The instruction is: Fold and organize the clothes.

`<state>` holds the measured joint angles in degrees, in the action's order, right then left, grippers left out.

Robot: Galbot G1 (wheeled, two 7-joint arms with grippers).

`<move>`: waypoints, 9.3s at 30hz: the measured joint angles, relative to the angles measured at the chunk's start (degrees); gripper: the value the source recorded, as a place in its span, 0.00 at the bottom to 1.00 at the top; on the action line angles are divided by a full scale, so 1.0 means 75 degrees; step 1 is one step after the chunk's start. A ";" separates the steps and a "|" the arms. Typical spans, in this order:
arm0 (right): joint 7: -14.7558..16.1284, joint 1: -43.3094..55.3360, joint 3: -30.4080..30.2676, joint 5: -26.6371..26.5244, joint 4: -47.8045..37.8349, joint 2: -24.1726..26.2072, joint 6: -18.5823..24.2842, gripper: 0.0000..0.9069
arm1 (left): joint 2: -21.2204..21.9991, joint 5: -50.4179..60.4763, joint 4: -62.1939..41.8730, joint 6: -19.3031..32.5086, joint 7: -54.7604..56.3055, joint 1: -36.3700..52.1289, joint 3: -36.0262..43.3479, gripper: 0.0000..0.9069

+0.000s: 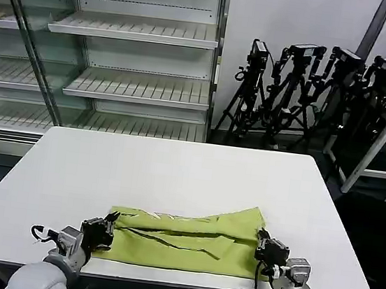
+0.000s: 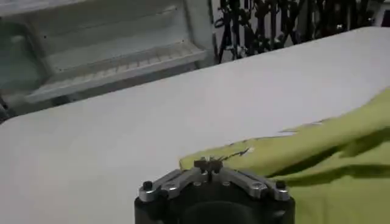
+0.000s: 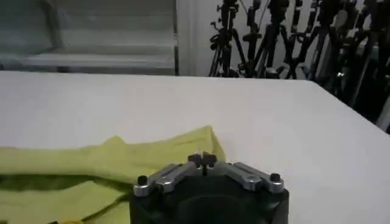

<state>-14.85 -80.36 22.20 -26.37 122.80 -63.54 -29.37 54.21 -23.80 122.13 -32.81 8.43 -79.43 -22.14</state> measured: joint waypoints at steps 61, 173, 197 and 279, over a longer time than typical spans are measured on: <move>-0.0184 -0.1482 0.0601 0.0343 0.1876 -0.0547 -0.0219 1.00 | 0.1261 -0.3347 0.0010 -0.0038 0.1446 -0.0698 -0.1281 0.03; -0.0188 -0.1655 0.0483 0.0384 0.1751 -0.0792 0.0038 1.00 | 0.1796 -0.5737 -0.0409 0.0030 0.1308 0.0450 -0.0147 0.92; -0.0216 -0.1736 0.0539 0.0444 0.1826 -0.0977 0.0024 1.00 | 0.2565 -0.6087 -0.0601 0.0590 0.1420 0.0582 0.0017 0.02; -0.0138 -0.1642 0.0659 0.0559 0.1787 -0.1072 0.0210 1.00 | 0.2343 -0.0637 -0.1714 0.0211 0.1002 0.2961 0.2795 1.00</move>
<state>-15.89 -92.67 27.15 -22.18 136.20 -71.58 -27.79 71.78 -28.58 109.28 -31.22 15.95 -57.22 -1.17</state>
